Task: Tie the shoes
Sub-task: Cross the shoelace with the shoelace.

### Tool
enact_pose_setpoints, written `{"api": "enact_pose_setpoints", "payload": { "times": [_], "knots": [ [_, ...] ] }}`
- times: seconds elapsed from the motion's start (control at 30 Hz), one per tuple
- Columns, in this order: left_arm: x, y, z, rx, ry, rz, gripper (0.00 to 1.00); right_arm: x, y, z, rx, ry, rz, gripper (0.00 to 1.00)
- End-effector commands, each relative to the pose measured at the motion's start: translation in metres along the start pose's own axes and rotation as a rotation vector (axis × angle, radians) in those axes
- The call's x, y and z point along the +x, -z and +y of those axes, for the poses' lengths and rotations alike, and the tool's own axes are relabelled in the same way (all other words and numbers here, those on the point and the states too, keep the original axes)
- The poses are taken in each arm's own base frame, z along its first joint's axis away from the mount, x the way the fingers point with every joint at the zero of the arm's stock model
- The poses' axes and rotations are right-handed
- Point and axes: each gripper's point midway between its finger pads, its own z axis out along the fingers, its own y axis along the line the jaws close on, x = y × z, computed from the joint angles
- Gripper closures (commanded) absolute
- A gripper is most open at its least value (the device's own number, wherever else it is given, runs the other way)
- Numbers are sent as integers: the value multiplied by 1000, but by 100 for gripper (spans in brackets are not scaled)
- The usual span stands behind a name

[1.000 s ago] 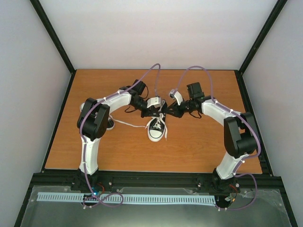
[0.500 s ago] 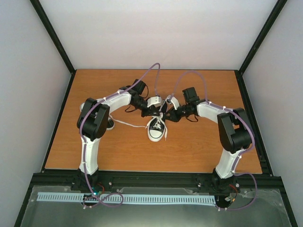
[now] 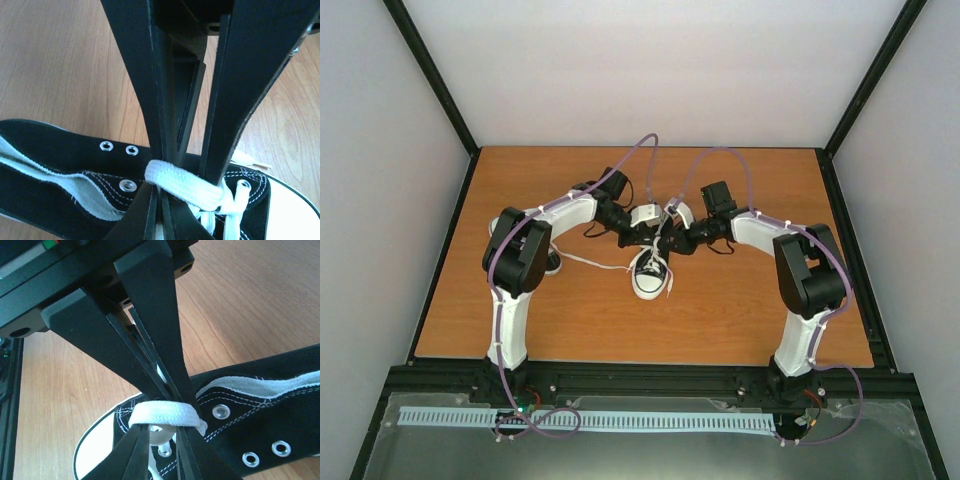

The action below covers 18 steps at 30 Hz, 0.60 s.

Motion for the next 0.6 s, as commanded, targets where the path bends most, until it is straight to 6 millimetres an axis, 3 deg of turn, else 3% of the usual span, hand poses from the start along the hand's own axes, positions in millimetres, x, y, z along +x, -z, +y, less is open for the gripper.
{"api": "enact_pose_setpoints", "payload": {
  "times": [0.0,0.23,0.47,0.57],
  "knots": [
    [-26,14,-5,-3,-42,-62,99,-9,-10,3,-18,15,-5,82],
    [-24,13,-7,8,-38,-61,99,-18,-10,-3,8,8,-29,76],
    [-31,15,-9,23,-24,-88,99,-11,-16,-10,46,-22,7,71],
    [-35,16,-12,34,-15,-99,99,-9,-17,-7,49,-14,23,74]
  ]
}}
